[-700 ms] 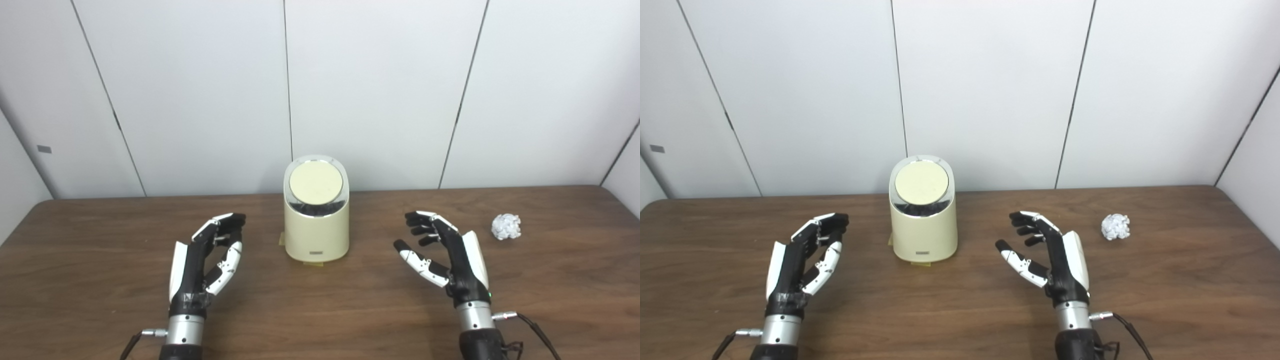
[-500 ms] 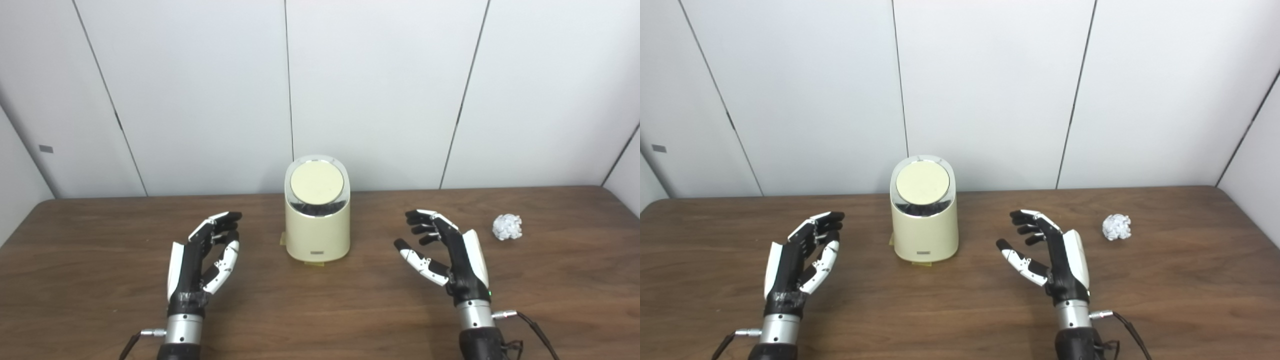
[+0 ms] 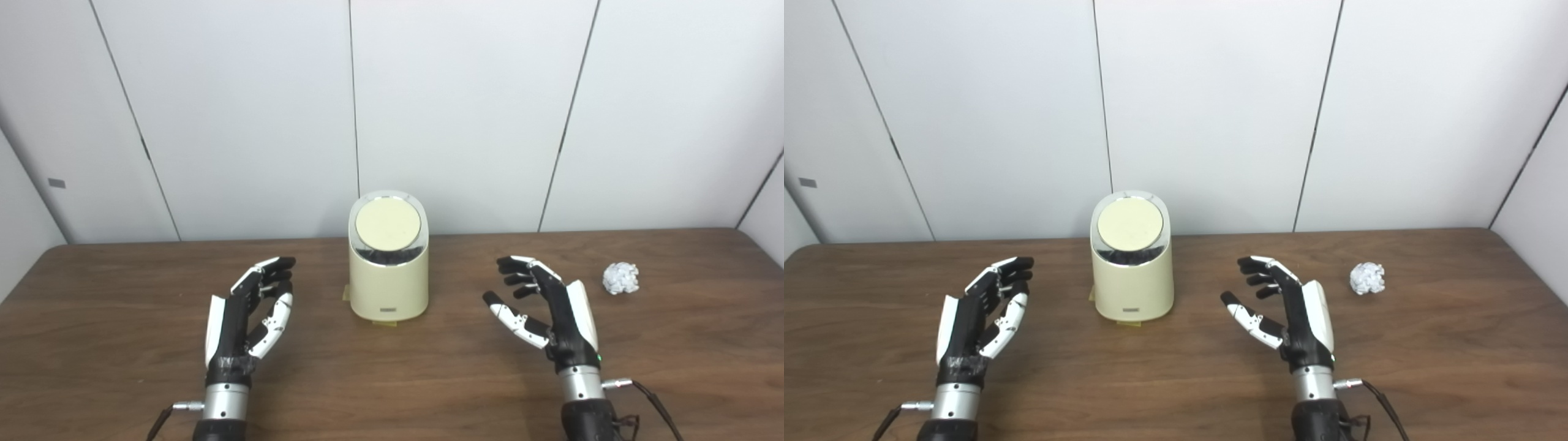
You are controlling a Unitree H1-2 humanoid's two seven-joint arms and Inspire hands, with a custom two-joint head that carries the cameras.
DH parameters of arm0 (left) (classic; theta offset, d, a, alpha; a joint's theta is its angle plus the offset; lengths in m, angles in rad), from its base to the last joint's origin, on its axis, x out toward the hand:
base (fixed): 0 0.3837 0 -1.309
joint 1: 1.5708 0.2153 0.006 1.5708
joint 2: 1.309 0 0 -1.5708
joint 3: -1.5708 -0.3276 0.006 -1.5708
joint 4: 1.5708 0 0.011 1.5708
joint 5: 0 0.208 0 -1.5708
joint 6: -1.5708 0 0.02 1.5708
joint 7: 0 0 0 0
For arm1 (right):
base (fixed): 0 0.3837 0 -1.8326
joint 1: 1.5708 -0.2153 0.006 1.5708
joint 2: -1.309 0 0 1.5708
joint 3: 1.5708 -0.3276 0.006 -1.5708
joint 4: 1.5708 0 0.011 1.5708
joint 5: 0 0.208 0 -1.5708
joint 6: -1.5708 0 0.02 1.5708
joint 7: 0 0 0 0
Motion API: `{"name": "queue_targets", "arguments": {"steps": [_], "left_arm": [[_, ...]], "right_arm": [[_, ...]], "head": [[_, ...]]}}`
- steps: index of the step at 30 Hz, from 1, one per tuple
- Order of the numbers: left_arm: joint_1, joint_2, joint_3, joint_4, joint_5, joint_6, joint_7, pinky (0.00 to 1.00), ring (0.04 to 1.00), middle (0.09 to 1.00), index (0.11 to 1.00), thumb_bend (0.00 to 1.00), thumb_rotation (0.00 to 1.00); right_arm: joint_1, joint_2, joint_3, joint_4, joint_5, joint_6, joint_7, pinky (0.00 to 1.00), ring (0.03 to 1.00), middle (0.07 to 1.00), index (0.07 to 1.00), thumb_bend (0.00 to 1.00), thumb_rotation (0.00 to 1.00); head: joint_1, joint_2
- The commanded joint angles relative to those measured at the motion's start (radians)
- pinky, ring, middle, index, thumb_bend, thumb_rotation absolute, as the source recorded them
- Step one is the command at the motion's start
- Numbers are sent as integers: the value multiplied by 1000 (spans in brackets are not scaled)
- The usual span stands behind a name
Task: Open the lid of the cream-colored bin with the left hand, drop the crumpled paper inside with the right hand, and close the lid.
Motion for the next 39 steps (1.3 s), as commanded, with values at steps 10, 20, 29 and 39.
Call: {"name": "queue_targets", "arguments": {"steps": [10,20,29,39], "left_arm": [[-121,-10,-53,-292,72,372,-123,834,920,925,938,749,493],[-297,-28,-81,-373,107,699,-196,941,1000,1000,1000,813,467],[-396,-97,-87,-325,300,756,-218,872,993,1000,1000,897,447],[-454,-138,-85,-227,387,753,-167,995,1000,1000,1000,973,466]], "right_arm": [[11,-5,8,103,11,-87,-33,552,660,688,676,324,340],[36,-6,15,56,16,-61,-15,541,648,686,674,319,346],[56,-15,19,9,-12,-51,-16,503,629,675,673,318,353],[79,-15,14,-47,0,-17,20,528,638,680,673,316,367]], "head": [[3,-5],[10,7],[25,4],[15,8]]}}
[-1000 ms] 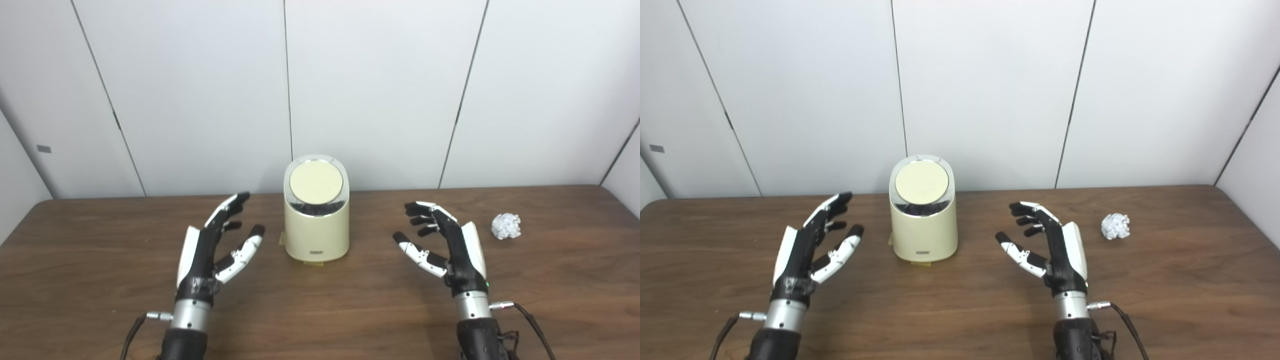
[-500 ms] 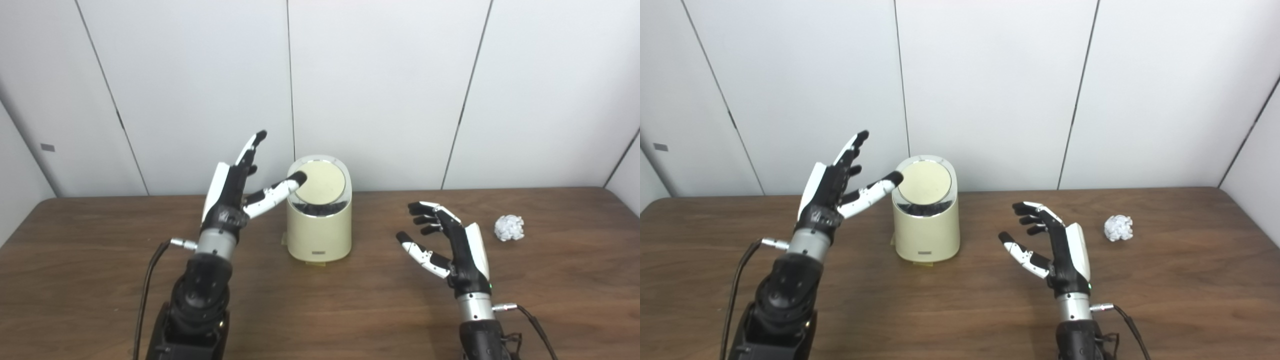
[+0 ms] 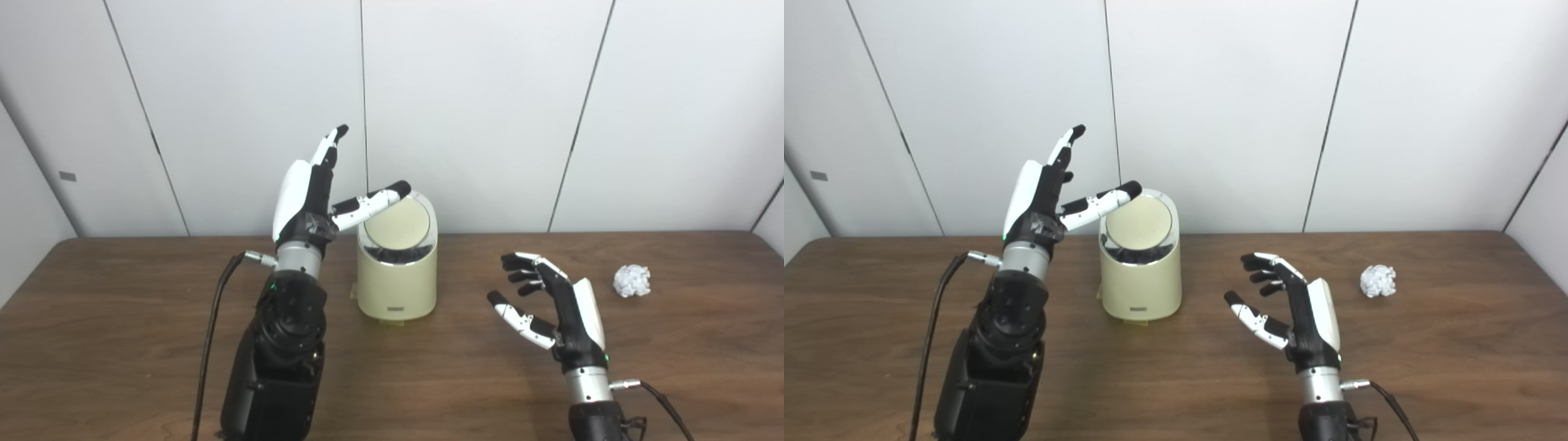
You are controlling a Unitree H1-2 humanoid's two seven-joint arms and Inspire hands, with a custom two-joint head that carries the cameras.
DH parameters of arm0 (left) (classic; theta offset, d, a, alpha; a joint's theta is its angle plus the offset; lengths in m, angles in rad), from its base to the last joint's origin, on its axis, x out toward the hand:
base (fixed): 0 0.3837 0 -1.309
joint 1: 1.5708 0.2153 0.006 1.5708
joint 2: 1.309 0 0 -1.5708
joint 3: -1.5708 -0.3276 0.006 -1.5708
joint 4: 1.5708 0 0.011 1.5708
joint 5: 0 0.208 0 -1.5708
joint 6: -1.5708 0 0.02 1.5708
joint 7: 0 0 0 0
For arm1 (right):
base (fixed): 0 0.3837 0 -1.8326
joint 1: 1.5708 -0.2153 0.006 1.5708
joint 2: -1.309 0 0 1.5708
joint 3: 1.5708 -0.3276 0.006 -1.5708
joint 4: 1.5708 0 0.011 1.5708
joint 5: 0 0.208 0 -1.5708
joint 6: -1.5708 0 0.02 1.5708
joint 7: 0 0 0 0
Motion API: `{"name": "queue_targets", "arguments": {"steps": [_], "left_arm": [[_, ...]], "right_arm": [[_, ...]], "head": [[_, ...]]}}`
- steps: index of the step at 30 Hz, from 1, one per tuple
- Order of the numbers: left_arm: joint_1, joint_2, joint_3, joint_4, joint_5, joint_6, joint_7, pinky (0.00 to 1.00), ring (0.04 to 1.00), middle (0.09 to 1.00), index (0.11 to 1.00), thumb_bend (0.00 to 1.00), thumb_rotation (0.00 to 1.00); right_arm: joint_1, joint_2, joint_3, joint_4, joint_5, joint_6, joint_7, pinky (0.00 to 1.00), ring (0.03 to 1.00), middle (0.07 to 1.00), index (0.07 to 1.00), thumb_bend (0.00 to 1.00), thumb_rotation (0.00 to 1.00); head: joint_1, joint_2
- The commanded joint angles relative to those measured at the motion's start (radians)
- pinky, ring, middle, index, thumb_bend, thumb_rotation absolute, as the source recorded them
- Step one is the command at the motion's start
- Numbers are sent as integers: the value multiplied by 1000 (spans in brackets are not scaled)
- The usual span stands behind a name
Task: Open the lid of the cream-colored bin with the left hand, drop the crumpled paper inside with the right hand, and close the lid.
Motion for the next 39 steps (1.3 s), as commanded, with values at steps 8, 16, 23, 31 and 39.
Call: {"name": "queue_targets", "arguments": {"steps": [8,16,23,31,39], "left_arm": [[-72,22,-46,56,45,-10,57,1000,1000,1000,1000,977,466],[-98,35,-67,111,60,-3,87,1000,1000,1000,1000,1000,390],[-105,37,-78,161,87,3,87,1000,1000,1000,1000,1000,355],[-106,57,-116,211,103,-4,100,1000,1000,1000,1000,1000,211],[-99,62,-144,252,180,4,83,1000,1000,1000,1000,1000,167]], "right_arm": [[46,-9,1,8,-4,-11,1,502,623,673,670,312,359],[47,-11,1,9,3,-18,2,544,646,680,672,314,377],[51,-15,2,-5,-6,-2,10,543,647,685,679,299,381],[53,-16,-4,-11,11,-14,19,546,654,691,677,302,366],[48,-18,-7,0,12,-38,10,541,651,687,672,303,339]], "head": [[4,2],[6,7],[6,9],[8,13],[13,17]]}}
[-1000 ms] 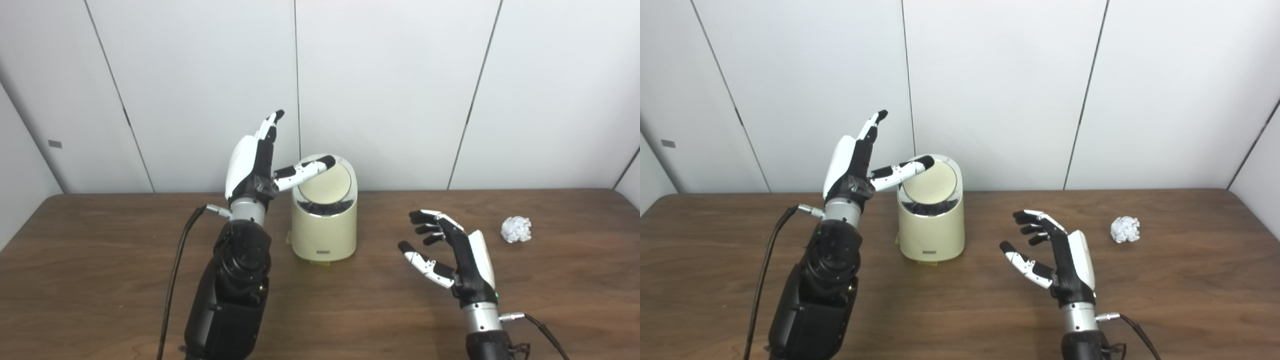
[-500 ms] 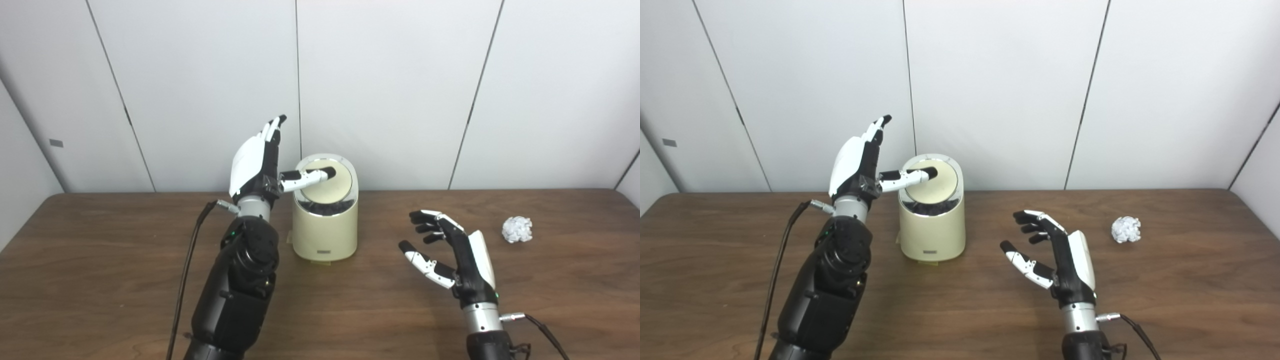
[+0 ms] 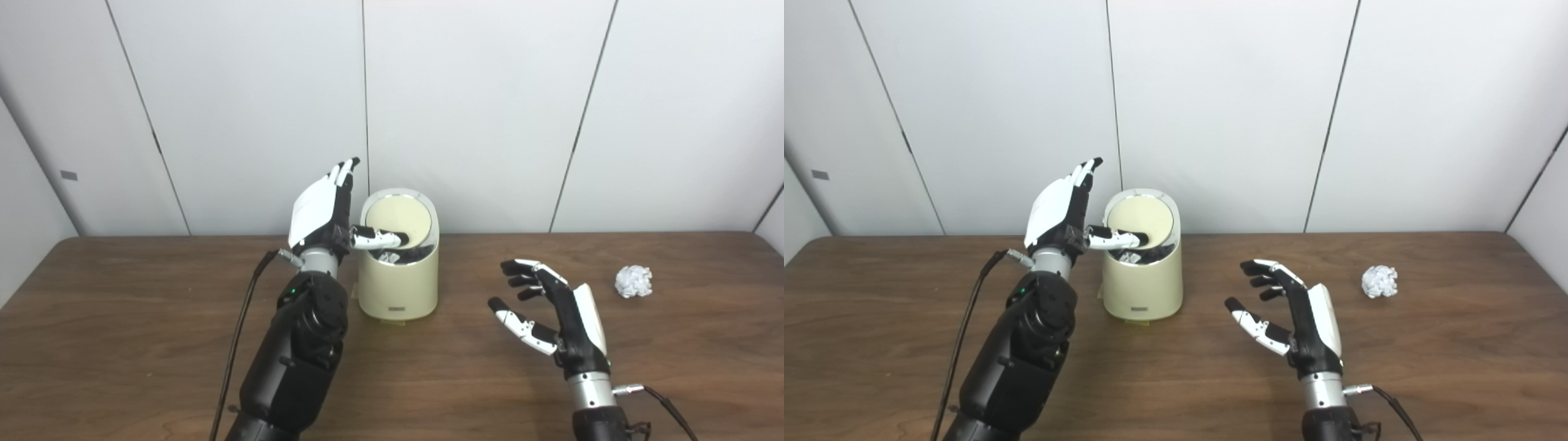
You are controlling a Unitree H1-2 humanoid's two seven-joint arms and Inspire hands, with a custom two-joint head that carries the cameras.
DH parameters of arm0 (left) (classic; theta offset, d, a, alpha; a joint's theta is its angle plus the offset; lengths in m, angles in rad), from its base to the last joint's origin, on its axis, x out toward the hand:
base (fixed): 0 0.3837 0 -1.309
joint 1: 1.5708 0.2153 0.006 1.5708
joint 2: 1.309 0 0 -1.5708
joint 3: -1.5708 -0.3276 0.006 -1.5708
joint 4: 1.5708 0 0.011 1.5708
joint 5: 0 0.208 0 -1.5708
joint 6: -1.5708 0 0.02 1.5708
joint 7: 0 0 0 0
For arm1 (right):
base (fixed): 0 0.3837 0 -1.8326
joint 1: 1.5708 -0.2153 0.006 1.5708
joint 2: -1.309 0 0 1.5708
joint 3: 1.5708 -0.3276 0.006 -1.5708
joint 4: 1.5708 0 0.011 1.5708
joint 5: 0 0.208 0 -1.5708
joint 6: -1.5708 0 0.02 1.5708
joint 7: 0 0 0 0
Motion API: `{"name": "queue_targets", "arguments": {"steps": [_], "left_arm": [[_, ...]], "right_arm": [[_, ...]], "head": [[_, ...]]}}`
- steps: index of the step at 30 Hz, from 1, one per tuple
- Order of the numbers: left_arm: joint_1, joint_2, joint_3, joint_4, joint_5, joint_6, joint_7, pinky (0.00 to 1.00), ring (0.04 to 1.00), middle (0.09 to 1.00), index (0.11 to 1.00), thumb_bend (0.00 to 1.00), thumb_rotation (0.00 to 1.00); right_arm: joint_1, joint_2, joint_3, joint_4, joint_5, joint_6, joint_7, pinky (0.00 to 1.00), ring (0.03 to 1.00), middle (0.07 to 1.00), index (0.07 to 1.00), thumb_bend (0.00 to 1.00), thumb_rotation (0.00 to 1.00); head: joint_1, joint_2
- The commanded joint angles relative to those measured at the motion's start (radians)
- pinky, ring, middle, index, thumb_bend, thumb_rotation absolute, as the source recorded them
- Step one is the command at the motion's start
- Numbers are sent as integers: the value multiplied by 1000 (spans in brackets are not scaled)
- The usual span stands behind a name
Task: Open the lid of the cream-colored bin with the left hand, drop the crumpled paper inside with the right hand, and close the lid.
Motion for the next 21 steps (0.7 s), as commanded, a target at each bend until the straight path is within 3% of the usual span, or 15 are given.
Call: {"name": "queue_targets", "arguments": {"steps": [1,6,10,13,16,19,21], "left_arm": [[-51,0,-11,7,50,4,3,1000,1000,1000,1000,1000,169],[-53,22,-69,53,155,4,-23,1000,1000,1000,1000,1000,149],[-56,31,-100,85,365,4,-101,1000,1000,1000,1000,1000,84],[-55,51,-137,93,467,4,-141,1000,1000,1000,1000,1000,76],[-52,64,-162,98,514,4,-162,1000,1000,1000,1000,872,49],[-46,67,-169,98,540,4,-179,1000,1000,1000,1000,821,72],[-42,63,-157,88,532,4,-187,1000,1000,1000,1000,950,150]], "right_arm": [[38,-15,-5,18,-3,-43,-15,539,650,686,671,303,336],[40,-12,-4,11,-8,-32,-15,531,642,684,668,300,324],[40,-9,-8,12,7,-42,-13,541,649,684,671,308,335],[41,-3,-9,5,10,-35,-12,539,645,682,672,305,313],[41,-1,-6,1,0,-32,-16,539,645,682,671,302,312],[38,-2,-2,6,-11,-40,-22,530,642,678,670,301,332],[37,-2,-2,10,-9,-44,-22,531,643,681,669,299,337]], "head": [[2,1],[0,2],[1,2],[-2,2],[-4,1],[-5,1],[-5,1]]}}
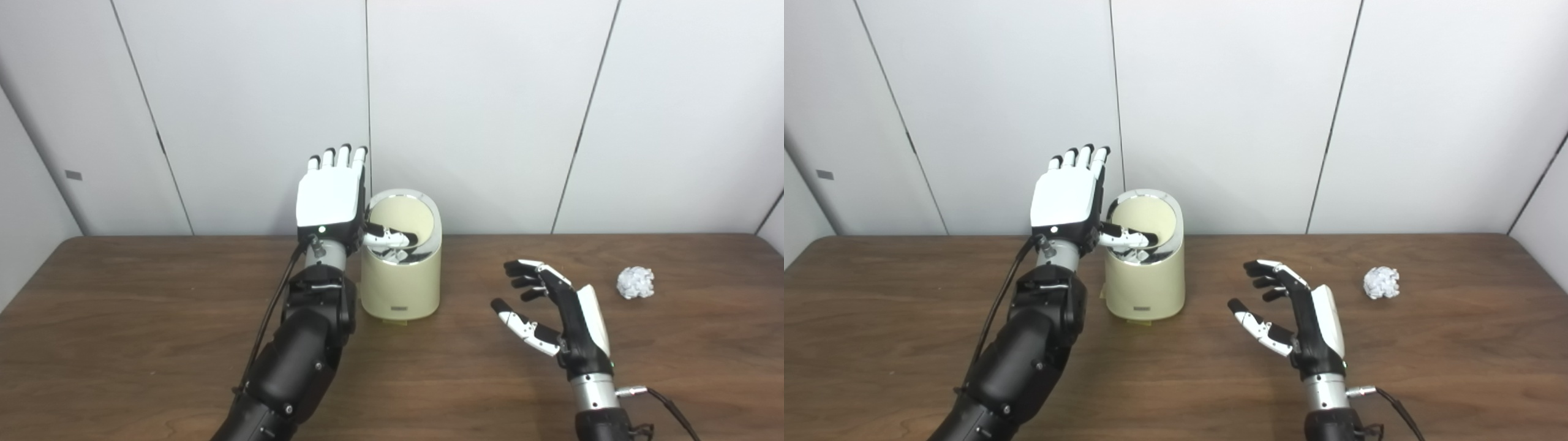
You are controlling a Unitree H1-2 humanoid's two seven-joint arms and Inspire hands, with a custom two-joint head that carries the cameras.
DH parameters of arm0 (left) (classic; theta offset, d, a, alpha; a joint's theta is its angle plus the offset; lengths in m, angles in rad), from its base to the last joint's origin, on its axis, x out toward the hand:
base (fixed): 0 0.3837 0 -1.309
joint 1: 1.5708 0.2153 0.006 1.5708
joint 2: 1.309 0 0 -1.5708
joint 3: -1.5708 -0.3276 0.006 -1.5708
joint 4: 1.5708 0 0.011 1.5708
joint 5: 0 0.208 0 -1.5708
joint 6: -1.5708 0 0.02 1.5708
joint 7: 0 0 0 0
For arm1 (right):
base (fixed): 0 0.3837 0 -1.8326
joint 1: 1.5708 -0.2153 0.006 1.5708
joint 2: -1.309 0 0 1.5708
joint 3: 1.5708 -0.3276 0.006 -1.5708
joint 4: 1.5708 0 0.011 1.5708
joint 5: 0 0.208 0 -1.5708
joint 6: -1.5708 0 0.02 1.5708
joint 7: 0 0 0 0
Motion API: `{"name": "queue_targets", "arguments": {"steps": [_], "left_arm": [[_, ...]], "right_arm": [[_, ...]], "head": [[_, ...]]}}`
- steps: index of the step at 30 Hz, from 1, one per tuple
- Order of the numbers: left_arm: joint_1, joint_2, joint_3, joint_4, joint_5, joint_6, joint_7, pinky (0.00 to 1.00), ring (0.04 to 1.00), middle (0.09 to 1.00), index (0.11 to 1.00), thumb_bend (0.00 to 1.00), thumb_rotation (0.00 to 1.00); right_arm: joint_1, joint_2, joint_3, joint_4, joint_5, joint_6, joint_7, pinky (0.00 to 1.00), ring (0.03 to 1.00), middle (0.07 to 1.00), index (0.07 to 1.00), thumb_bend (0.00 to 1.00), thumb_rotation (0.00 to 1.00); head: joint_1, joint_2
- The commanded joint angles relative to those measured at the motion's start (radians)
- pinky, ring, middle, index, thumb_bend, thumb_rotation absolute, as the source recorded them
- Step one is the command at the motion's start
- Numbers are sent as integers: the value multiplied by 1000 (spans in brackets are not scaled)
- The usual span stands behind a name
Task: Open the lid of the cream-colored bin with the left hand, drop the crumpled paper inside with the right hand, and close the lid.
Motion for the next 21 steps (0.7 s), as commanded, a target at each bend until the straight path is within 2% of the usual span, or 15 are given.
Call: {"name": "queue_targets", "arguments": {"steps": [1,2,3,4,5,7,14,18,21], "left_arm": [[7,1,0,15,15,4,-35,1000,1000,1000,1000,976,245],[9,-9,18,11,14,4,-39,1000,1000,1000,1000,976,308],[11,-16,32,9,15,4,-43,1000,1000,1000,1000,888,548],[11,-25,48,4,14,4,-48,1000,1000,1000,1000,842,672],[10,-29,56,-3,10,4,-48,1000,1000,1000,1000,822,866],[5,-26,60,-19,-3,3,-46,1000,1000,1000,999,872,973],[-7,-35,101,-67,-115,2,-19,1000,1000,1000,950,990,1000],[-7,-91,195,-90,-178,4,-67,1000,1000,1000,955,988,1000],[0,-118,249,-110,-252,4,-72,1000,1000,1000,958,944,1000]], "right_arm": [[35,-1,1,11,-5,-38,-17,535,646,685,670,300,338],[35,-1,2,13,-5,-40,-17,536,648,686,671,301,339],[35,-2,2,14,-5,-41,-17,532,646,686,671,301,339],[34,-2,2,16,-6,-41,-18,530,645,687,671,301,338],[33,-2,2,16,-7,-39,-18,529,642,686,672,301,338],[35,0,1,8,-8,-19,-11,531,644,688,675,304,355],[34,1,3,9,-12,-8,-8,536,642,686,677,300,326],[30,4,5,19,-14,-11,-12,541,642,683,676,302,333],[29,5,7,25,-18,-7,-12,533,637,682,678,301,338]], "head": [[0,1],[0,1],[0,1],[0,0],[0,0],[0,-1],[1,-6],[-2,-14],[-2,-16]]}}
